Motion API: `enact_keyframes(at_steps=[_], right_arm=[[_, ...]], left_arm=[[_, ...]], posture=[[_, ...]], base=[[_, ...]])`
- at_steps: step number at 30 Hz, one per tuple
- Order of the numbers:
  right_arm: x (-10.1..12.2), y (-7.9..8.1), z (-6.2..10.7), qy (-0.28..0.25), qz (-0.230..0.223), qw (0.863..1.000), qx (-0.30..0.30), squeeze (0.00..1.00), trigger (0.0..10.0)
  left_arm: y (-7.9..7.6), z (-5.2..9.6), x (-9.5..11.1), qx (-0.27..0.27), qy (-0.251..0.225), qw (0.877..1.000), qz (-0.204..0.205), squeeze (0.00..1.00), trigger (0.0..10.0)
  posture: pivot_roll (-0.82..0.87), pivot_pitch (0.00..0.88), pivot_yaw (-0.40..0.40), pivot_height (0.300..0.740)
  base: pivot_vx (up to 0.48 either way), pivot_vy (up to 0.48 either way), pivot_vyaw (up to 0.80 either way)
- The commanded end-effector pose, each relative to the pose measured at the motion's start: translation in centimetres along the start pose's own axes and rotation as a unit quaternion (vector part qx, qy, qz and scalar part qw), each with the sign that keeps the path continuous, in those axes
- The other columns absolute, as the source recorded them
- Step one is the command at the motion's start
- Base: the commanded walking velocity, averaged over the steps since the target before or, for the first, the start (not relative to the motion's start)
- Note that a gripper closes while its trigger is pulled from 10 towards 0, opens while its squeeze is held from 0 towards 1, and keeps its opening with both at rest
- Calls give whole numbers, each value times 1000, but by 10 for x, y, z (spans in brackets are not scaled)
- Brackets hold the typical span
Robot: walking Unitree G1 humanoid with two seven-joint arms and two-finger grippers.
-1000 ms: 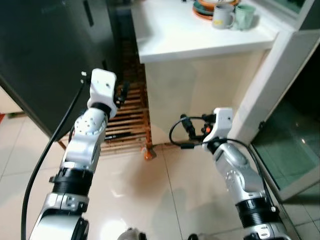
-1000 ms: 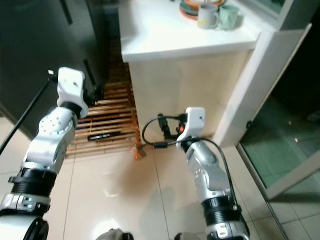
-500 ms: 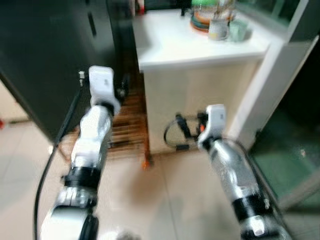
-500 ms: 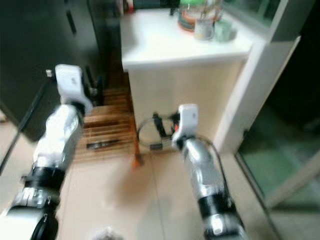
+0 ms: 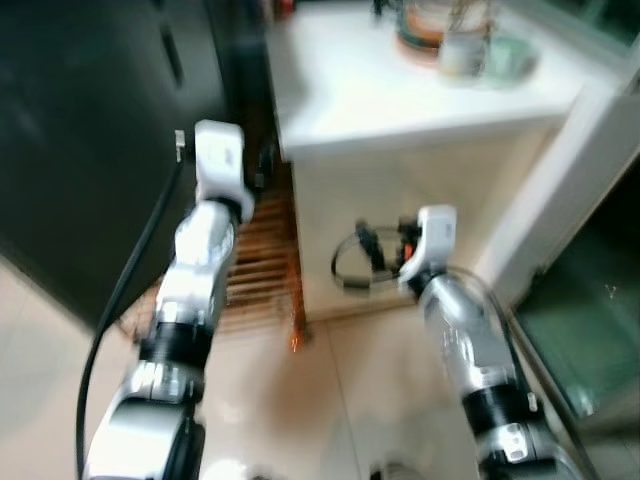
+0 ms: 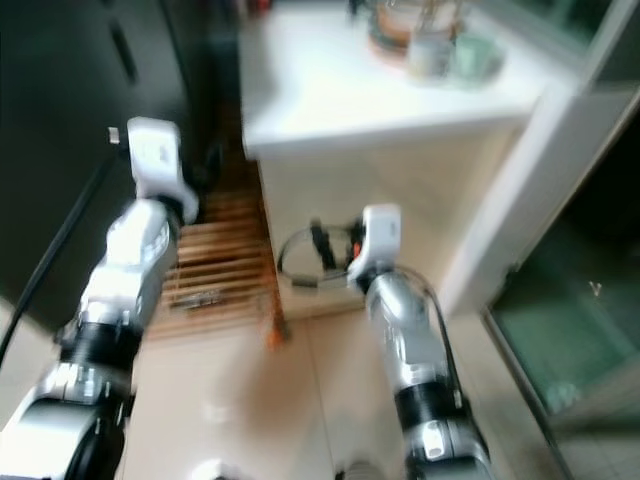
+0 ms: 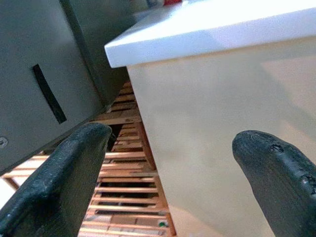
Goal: Restocking fridge
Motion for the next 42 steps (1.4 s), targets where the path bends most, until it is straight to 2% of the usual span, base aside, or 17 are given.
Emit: enact_keyframes(at_steps=[1, 4, 7, 16, 17, 18, 21, 22, 23, 27, 29, 32, 33, 34, 35, 39, 42], right_arm=[[1, 10, -5, -1, -3, 1000, 16, 0, 10000], [0, 10, -4, -1, -4, 1000, 16, 0, 10000], [-2, 10, -3, 2, -7, 1000, 17, 0, 10000], [-7, 10, -1, 9, -8, 1000, 20, 0, 10000], [-7, 10, -1, 9, -8, 1000, 20, 0, 10000], [-9, 9, 0, 13, -8, 1000, 20, 0, 10000], [-11, 9, 2, 16, -8, 1000, 23, 0, 10000], [-12, 10, 2, 18, -8, 999, 25, 0, 10000], [-12, 10, 2, 18, -8, 999, 25, 0, 10000], [-13, 11, 3, 21, -8, 999, 27, 0, 10000], [-14, 11, 3, 22, -8, 999, 28, 0, 10000], [-14, 10, 3, 23, -8, 999, 29, 0, 10000], [-14, 10, 3, 23, -8, 999, 29, 0, 10000], [-13, 10, 2, 21, -7, 999, 28, 0, 10000], [-13, 10, 2, 21, -7, 999, 28, 0, 10000], [-9, 8, 1, 14, -5, 1000, 20, 0, 10000], [-8, 7, 1, 11, -3, 1000, 18, 0, 10000]], left_arm=[[7, 2, 1, 10, -5, 1000, -22, 0, 10000], [11, 1, 5, 22, -10, 999, -30, 0, 10000], [26, 0, 6, 67, -1, 997, -35, 0, 10000], [60, 2, -9, 143, 42, 988, -39, 0, 10000], [60, 2, -9, 143, 42, 988, -39, 0, 10000], [75, 6, -12, 177, 53, 981, -51, 0, 10000], [102, 13, -18, 236, 74, 967, -62, 0, 10000], [122, 20, -23, 276, 88, 954, -73, 0, 10000], [122, 20, -23, 276, 88, 954, -73, 0, 10000], [140, 26, -25, 306, 100, 943, -85, 0, 10000], [136, 24, -25, 291, 100, 948, -85, 0, 10000], [110, 15, -24, 238, 91, 964, -73, 0, 10000], [110, 15, -24, 238, 91, 964, -73, 0, 10000], [81, 9, -18, 184, 61, 980, -40, 0, 10000], [81, 9, -18, 184, 61, 980, -40, 0, 10000], [35, 8, -5, 95, 8, 995, -13, 0, 10000], [31, 9, -6, 84, 8, 996, 4, 0, 10000]], posture=[[-63, 0, 38, 740], [-62, 0, 40, 740], [-62, 0, 39, 740], [-62, 0, 34, 740], [-62, 0, 34, 740], [-61, 0, 33, 740], [-59, 0, 30, 740], [-56, 0, 28, 740], [-56, 0, 28, 740], [-53, 0, 26, 740], [-51, 0, 26, 740], [-51, 0, 27, 740], [-51, 0, 27, 740], [-55, 0, 27, 740], [-55, 0, 27, 740], [-61, 0, 24, 740], [-62, 0, 23, 740]], base=[[0, 0, 0], [0, 0, 0], [0, 0, 0], [0, 0, 0], [0, 0, 0], [0, 0, 0], [0, 0, 0], [0, 0, 0], [0, 0, 0], [0, 0, 0], [0, 0, 0], [0, 0, 0], [0, 0, 0], [0, 0, 0], [0, 0, 0], [0, 0, 0], [325, 100, 0]])
Point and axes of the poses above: a point about 5 cm out from each wrist's last joint towards the gripper, its own z axis pointing back from the gripper into the wrist, its own x axis along the axis of the wrist's last joint, y = z × x, the point moved 3 cm from there along -z, pointing out of the wrist towards the gripper, and after that the axes turned 3 degrees about -z, right-handed, at the moved point
